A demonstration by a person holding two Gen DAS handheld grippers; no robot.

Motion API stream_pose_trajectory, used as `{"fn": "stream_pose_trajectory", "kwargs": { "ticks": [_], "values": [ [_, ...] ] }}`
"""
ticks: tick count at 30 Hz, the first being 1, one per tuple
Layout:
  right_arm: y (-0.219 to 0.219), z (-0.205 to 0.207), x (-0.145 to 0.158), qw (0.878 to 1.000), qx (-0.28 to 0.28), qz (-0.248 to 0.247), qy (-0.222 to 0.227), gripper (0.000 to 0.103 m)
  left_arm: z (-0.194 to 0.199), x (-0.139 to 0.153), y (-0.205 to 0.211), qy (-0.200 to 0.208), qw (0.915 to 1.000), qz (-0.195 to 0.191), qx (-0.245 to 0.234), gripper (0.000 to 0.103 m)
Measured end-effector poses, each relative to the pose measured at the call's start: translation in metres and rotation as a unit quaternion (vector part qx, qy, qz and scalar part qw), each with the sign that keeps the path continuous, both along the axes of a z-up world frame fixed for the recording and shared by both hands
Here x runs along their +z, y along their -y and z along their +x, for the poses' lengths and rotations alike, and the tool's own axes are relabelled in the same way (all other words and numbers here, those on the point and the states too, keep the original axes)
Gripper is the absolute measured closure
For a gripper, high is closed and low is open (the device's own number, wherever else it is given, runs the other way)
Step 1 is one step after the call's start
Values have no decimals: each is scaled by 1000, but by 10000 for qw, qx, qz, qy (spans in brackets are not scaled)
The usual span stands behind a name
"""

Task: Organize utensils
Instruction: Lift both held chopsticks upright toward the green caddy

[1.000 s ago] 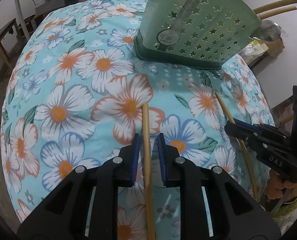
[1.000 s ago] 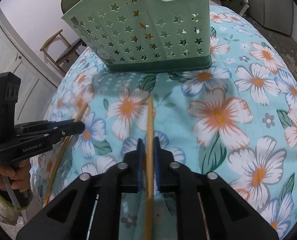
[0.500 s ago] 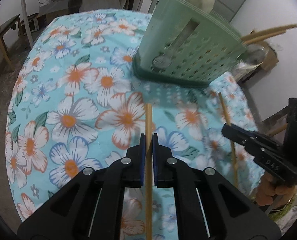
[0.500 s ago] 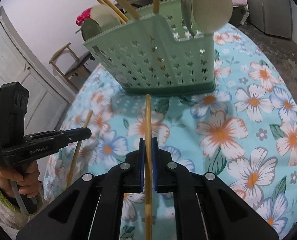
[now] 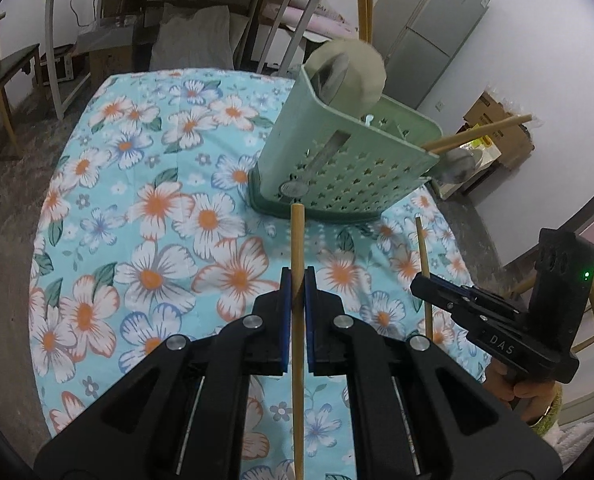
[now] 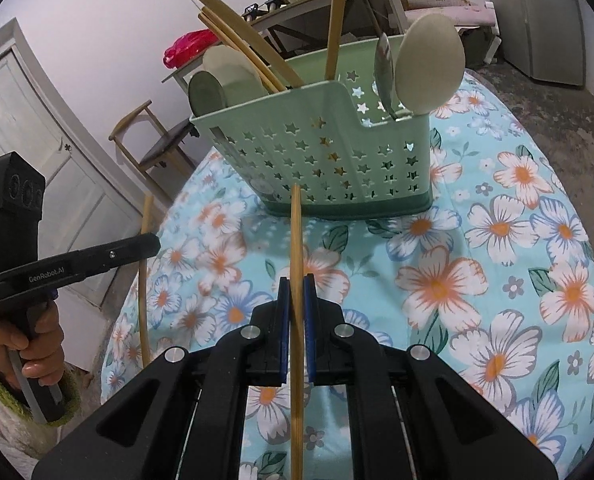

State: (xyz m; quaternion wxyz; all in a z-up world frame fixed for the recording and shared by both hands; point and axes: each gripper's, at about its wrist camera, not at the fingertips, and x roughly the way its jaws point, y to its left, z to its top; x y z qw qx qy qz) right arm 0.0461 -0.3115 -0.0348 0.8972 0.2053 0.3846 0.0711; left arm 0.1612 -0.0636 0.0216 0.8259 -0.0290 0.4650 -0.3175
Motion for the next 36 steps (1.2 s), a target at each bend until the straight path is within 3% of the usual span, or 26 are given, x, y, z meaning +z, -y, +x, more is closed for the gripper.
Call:
{"fn": "stream_pose_trajectory", "kwargs": {
  "ticks": [26,31,36],
  "values": [
    [1,-4,19,9997,-7,65,240,96,-5,39,2,585,9980,-227,4,99],
    [5,-5,22,9996,-60,60,277,96,-6,61,6,910,9951,-384,-30,99],
    [10,-7,24,9994,-120,64,307,96,-4,101,13,1468,9863,-746,-41,99]
  ]
}}
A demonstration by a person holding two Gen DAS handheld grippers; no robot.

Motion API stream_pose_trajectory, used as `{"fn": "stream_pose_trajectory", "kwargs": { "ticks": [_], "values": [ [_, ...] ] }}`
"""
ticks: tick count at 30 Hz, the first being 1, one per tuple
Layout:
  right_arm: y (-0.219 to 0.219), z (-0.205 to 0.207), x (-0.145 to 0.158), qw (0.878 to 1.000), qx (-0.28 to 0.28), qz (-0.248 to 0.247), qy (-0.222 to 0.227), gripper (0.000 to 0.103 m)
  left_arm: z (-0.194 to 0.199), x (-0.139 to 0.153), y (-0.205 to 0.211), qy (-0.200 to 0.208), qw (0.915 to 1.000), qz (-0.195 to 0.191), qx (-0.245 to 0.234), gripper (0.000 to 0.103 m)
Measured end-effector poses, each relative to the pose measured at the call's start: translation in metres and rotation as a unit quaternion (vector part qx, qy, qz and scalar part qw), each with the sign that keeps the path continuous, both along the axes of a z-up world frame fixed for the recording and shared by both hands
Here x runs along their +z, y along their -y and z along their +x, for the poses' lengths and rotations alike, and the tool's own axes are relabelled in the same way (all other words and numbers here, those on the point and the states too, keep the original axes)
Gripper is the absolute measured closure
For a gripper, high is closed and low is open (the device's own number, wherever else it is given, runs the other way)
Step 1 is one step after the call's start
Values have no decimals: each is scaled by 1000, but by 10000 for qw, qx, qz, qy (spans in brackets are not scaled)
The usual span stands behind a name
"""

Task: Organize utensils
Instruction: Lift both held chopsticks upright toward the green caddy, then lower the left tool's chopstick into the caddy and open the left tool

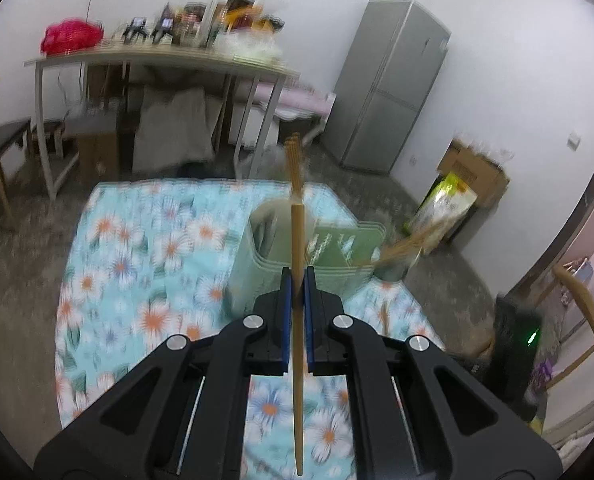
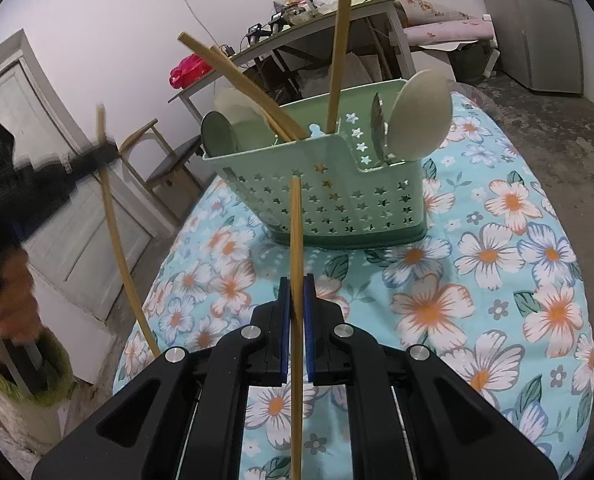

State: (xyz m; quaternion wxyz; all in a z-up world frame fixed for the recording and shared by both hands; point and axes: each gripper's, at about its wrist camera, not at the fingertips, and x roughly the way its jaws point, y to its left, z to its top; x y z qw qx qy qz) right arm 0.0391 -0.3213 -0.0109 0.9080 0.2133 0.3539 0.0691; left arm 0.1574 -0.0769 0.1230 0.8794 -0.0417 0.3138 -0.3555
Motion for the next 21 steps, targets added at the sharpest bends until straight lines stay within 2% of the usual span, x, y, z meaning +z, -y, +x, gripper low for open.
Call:
{"fn": "stream_pose_trajectory", "kwargs": {
  "ticks": [5,9,14,21],
  "values": [
    [5,-1,0,10000,-44,18,14,96,5,47,13,754,9953,-603,-16,99],
    [7,0,-1,10000,-61,33,-3,97,14,70,30,1147,9885,-986,23,99],
    [12,1,-2,9999,-118,50,-22,96,25,79,56,1707,9787,-1119,208,99],
    [15,3,-3,9999,-153,51,-51,96,50,72,84,1912,9709,-1338,544,99]
  ]
}}
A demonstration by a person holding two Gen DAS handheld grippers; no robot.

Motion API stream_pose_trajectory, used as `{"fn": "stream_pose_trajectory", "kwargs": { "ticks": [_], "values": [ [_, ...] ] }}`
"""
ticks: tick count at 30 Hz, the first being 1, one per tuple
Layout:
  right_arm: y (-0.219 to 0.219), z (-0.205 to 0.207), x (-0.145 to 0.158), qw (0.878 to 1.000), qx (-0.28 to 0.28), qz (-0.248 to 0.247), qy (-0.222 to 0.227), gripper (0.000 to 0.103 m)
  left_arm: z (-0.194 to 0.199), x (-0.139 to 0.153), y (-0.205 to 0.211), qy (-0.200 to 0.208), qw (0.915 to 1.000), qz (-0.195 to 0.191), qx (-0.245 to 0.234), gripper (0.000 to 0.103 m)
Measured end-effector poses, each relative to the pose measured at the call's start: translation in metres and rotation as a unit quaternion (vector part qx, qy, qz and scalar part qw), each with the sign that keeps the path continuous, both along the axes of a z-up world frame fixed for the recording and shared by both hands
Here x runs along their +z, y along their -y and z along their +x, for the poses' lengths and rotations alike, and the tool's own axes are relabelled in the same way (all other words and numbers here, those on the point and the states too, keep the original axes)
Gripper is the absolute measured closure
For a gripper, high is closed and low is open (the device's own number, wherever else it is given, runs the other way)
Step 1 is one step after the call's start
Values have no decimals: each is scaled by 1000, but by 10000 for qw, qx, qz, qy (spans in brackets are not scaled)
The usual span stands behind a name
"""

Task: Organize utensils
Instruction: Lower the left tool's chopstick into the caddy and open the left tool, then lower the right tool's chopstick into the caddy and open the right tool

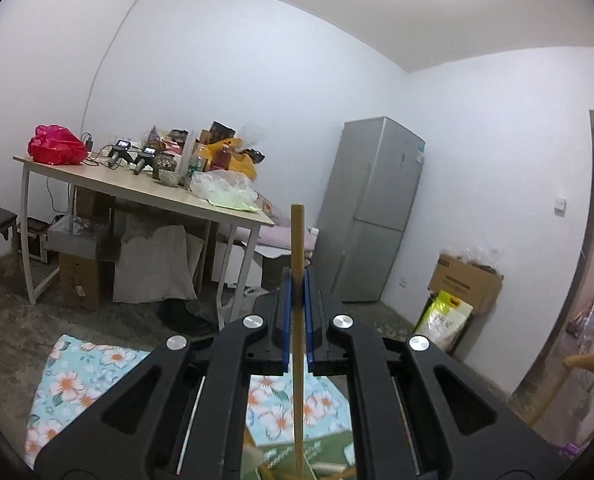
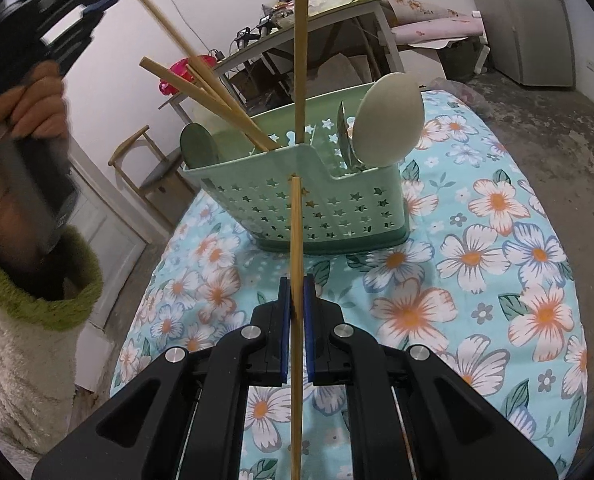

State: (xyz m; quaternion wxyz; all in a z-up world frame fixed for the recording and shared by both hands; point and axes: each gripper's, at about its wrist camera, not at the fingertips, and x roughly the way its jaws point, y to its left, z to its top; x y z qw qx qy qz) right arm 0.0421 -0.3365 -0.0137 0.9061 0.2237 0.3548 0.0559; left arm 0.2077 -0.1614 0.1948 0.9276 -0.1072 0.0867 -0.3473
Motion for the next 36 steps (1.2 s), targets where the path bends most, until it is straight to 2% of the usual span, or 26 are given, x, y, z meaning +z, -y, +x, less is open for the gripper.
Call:
{"fn": "stream_pose_trajectory", "kwargs": {
  "ticks": [3,7,9,11,16,20,27,31,36],
  "values": [
    [1,0,0,10000,-10,4,-3,96,8,-10,14,82,9999,16,139,99],
    [3,-1,1,10000,-46,9,-3,96,14,-37,29,3,9994,301,195,96],
    [5,-2,1,10000,-73,4,1,96,11,-48,26,-110,9989,400,217,87],
    [7,-2,0,10000,-99,4,-11,96,5,-53,15,-160,9990,340,252,76],
    [9,-4,5,9999,-140,-24,63,96,-13,-50,-17,-102,9987,272,412,62],
    [12,-6,19,9996,-127,16,268,97,-32,-47,-41,-128,9974,434,567,49],
    [17,-7,78,9944,32,17,1056,97,-66,-69,-77,-452,9922,1023,550,30],
    [22,-9,131,9840,258,68,1759,97,-83,-90,-97,-696,9876,1300,538,21],
    [16,-2,191,9669,413,-368,2492,97,-99,-117,-118,-1038,9802,1570,614,17]
  ]
}}
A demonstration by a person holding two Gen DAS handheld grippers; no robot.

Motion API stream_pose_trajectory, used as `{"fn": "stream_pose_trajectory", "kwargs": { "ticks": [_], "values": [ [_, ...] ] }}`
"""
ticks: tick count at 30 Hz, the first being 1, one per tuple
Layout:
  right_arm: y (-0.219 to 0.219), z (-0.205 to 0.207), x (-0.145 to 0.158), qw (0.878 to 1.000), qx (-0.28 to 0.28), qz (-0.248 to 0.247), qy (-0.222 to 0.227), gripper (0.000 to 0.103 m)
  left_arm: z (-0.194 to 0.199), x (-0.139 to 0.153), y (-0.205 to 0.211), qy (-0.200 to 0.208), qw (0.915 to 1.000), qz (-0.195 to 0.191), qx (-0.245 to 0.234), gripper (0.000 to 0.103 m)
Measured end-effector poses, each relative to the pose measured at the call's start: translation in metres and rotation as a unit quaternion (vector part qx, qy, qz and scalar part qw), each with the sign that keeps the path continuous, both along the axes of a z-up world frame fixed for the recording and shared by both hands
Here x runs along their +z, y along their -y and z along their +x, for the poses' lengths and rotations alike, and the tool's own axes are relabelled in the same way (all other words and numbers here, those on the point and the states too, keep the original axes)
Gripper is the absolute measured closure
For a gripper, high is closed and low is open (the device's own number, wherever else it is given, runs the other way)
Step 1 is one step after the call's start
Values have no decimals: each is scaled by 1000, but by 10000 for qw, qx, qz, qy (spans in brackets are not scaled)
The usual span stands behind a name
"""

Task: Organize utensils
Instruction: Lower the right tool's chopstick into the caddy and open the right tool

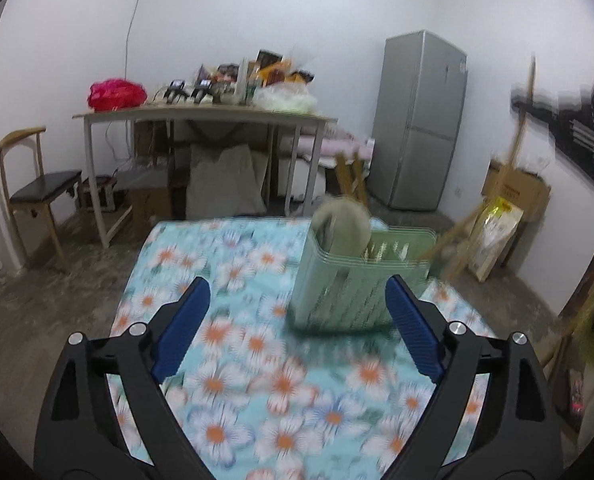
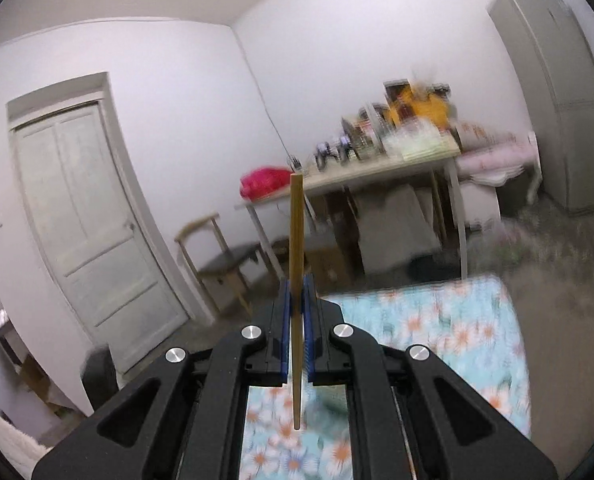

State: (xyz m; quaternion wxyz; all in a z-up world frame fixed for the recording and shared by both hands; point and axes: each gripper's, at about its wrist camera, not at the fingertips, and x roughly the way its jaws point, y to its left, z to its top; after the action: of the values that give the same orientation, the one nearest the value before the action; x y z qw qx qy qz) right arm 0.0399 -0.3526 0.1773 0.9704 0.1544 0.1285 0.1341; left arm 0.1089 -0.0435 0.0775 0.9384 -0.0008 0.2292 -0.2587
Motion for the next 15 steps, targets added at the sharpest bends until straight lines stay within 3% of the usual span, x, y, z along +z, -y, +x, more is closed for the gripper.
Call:
{"fn": "stream_pose_trajectory", "kwargs": {
  "ticks": [7,15],
  "values": [
    [-6,30,35,9947,-423,-809,465,97,-18,-20,-10,-242,9995,161,78,13],
    [-20,86,0,9861,-731,-1493,60,97,-28,-20,1,-165,9993,337,24,10]
  ]
}}
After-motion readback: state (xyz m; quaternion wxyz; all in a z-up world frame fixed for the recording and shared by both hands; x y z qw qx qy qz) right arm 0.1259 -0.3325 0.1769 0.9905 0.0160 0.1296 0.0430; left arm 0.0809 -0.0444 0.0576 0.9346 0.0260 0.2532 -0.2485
